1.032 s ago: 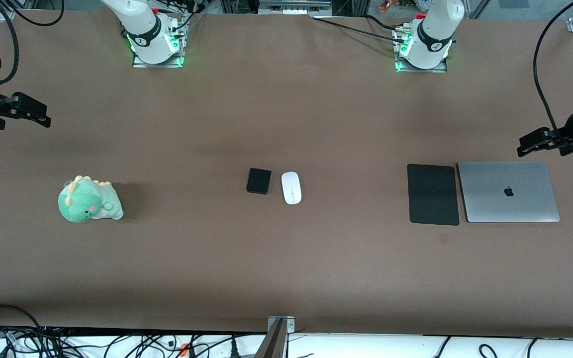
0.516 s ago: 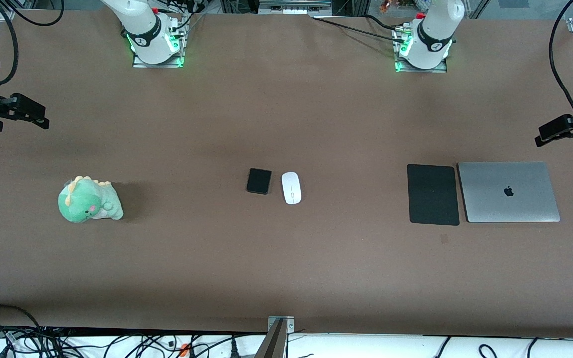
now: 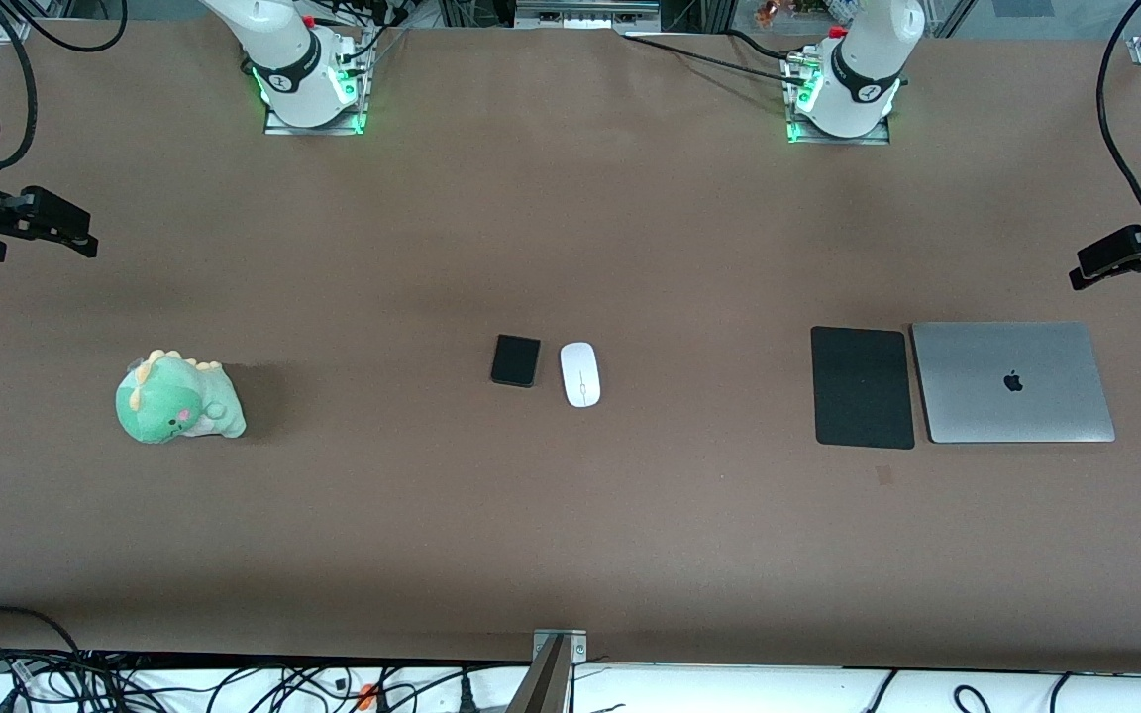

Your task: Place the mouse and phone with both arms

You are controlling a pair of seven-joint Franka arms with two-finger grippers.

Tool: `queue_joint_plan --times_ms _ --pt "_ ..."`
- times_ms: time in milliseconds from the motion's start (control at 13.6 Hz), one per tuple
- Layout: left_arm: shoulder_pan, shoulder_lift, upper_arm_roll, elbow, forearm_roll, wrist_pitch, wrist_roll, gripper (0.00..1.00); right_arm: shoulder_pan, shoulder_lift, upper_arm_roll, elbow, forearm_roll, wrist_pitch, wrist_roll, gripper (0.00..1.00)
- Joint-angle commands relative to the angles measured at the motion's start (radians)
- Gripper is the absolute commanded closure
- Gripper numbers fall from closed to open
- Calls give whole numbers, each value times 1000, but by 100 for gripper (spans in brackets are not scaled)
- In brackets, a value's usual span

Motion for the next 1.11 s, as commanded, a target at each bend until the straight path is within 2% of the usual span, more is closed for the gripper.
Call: queue_joint_plan --times_ms 0,1032 --pt "12 -21 -17 -2 4 -16 7 0 -7 2 7 14 -16 -2 4 0" --pt "9 -22 -18 -37 7 24 7 0 -7 7 7 16 -16 -1 3 0"
